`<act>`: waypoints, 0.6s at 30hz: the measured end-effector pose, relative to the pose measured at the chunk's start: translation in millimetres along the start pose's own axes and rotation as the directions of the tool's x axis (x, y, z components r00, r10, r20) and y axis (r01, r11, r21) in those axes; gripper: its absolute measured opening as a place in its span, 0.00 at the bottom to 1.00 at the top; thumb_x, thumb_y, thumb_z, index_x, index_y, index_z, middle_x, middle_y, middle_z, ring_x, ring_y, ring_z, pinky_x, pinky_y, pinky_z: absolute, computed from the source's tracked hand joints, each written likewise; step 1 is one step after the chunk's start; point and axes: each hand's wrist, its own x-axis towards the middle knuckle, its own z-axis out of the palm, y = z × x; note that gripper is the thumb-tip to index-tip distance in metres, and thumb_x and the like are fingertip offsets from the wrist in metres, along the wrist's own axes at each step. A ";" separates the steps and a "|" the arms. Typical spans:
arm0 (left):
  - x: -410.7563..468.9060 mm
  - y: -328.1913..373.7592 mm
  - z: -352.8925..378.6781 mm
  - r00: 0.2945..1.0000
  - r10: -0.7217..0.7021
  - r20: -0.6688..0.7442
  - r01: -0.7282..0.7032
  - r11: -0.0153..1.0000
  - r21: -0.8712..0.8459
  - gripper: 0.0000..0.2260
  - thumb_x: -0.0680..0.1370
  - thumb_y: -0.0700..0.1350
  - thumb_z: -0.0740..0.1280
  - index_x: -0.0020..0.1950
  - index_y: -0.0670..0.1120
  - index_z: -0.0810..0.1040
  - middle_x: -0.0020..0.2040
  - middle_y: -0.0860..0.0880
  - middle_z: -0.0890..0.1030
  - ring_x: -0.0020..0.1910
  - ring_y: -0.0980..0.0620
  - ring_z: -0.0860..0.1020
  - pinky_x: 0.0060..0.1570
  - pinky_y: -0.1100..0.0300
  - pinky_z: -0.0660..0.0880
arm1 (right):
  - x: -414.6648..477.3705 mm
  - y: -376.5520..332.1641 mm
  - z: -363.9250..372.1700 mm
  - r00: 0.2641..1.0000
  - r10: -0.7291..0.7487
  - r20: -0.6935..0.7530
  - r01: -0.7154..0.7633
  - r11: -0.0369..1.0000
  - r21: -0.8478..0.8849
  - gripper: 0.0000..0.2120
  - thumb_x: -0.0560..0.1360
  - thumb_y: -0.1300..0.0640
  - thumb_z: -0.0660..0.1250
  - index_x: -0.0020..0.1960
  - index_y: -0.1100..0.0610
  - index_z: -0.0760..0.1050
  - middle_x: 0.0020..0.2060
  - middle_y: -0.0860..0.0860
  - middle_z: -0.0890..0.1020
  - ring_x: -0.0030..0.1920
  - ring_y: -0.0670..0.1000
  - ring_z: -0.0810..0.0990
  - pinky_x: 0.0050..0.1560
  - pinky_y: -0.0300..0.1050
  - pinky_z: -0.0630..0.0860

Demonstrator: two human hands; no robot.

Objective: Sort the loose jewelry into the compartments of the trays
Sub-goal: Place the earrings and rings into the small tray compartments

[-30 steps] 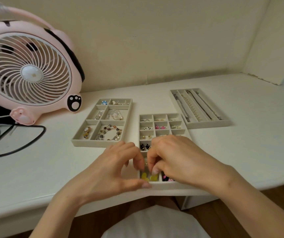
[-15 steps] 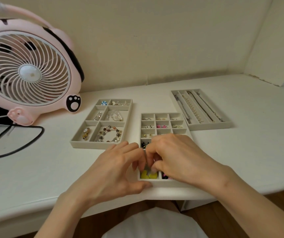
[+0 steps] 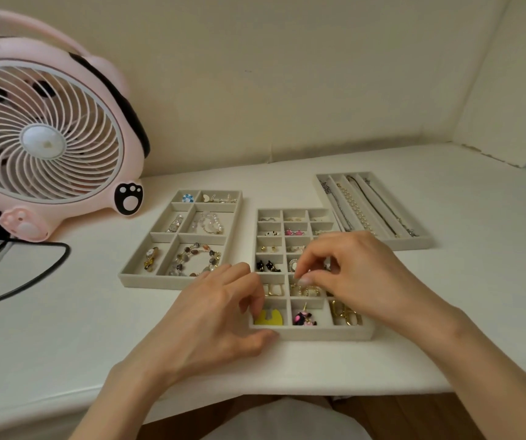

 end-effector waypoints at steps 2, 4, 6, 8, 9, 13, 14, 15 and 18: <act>0.9 -0.7 -1.1 1.000 0.008 0.020 -0.008 1.000 0.012 0.12 0.66 0.60 0.66 0.38 0.58 0.65 0.38 0.59 0.69 0.40 0.59 0.69 0.41 0.61 0.68 | 0.8 3.8 -1.9 0.999 0.004 0.045 -0.004 1.000 0.002 0.04 0.71 0.54 0.72 0.41 0.45 0.81 0.37 0.41 0.79 0.37 0.38 0.73 0.40 0.35 0.69; 2.4 -1.7 -2.0 0.999 0.010 0.038 -0.011 0.999 0.036 0.12 0.66 0.61 0.66 0.37 0.57 0.66 0.37 0.59 0.69 0.40 0.60 0.68 0.40 0.62 0.67 | 2.0 6.2 -2.4 0.993 -0.020 0.121 0.024 0.999 -0.031 0.04 0.71 0.54 0.72 0.42 0.46 0.81 0.39 0.41 0.78 0.39 0.39 0.74 0.44 0.38 0.72; 3.7 -2.3 -2.1 0.999 0.005 0.042 -0.007 0.999 0.051 0.13 0.65 0.62 0.66 0.37 0.57 0.66 0.37 0.59 0.69 0.39 0.61 0.68 0.40 0.61 0.68 | 3.4 7.0 -3.0 0.984 -0.042 0.175 0.053 0.997 -0.059 0.04 0.71 0.54 0.73 0.43 0.45 0.81 0.39 0.41 0.77 0.40 0.39 0.74 0.44 0.38 0.71; 4.3 -3.0 -1.3 0.999 0.000 0.043 -0.002 0.999 0.049 0.13 0.65 0.62 0.66 0.37 0.57 0.66 0.37 0.60 0.68 0.39 0.61 0.68 0.41 0.61 0.68 | 4.7 7.5 -4.7 0.978 -0.059 0.202 0.075 0.994 -0.073 0.04 0.71 0.53 0.73 0.44 0.45 0.81 0.39 0.41 0.76 0.40 0.40 0.74 0.42 0.37 0.70; 4.7 -3.2 -1.1 0.999 -0.004 0.044 0.002 0.999 0.045 0.13 0.65 0.62 0.66 0.37 0.57 0.66 0.38 0.60 0.68 0.39 0.61 0.68 0.41 0.62 0.68 | 5.1 7.1 -5.8 0.975 -0.073 0.211 0.091 0.993 -0.078 0.05 0.71 0.53 0.73 0.44 0.44 0.81 0.39 0.41 0.75 0.41 0.40 0.74 0.42 0.37 0.69; 8.1 -4.6 0.0 1.000 -0.012 0.022 0.011 1.000 0.029 0.13 0.65 0.61 0.66 0.37 0.56 0.66 0.37 0.59 0.68 0.38 0.60 0.68 0.40 0.60 0.69 | 6.3 4.4 -6.8 0.958 -0.124 0.257 0.167 0.975 -0.150 0.06 0.72 0.53 0.71 0.48 0.43 0.81 0.44 0.42 0.74 0.44 0.42 0.74 0.45 0.39 0.70; 9.3 -4.6 0.4 1.000 -0.011 0.014 0.011 0.999 0.031 0.13 0.65 0.61 0.66 0.37 0.56 0.66 0.37 0.59 0.68 0.38 0.60 0.68 0.40 0.61 0.68 | 6.4 4.4 -6.1 0.955 -0.128 0.267 0.180 0.967 -0.178 0.07 0.73 0.53 0.70 0.49 0.43 0.80 0.45 0.43 0.74 0.44 0.42 0.73 0.45 0.39 0.69; 10.4 -4.5 0.9 1.000 -0.009 0.006 0.009 0.999 0.035 0.13 0.65 0.61 0.66 0.37 0.56 0.66 0.36 0.59 0.68 0.38 0.60 0.68 0.40 0.61 0.68 | 7.2 4.6 -5.3 0.952 -0.135 0.274 0.193 0.962 -0.195 0.08 0.74 0.53 0.69 0.51 0.43 0.80 0.46 0.43 0.74 0.43 0.42 0.72 0.44 0.40 0.68; 12.8 -3.9 2.4 1.000 -0.005 -0.005 0.006 0.998 0.056 0.13 0.65 0.61 0.65 0.36 0.56 0.66 0.36 0.59 0.67 0.37 0.60 0.67 0.40 0.61 0.67 | 10.2 6.0 -3.1 0.946 -0.174 0.274 0.240 0.943 -0.230 0.09 0.75 0.55 0.67 0.52 0.43 0.80 0.45 0.42 0.73 0.40 0.42 0.68 0.42 0.40 0.64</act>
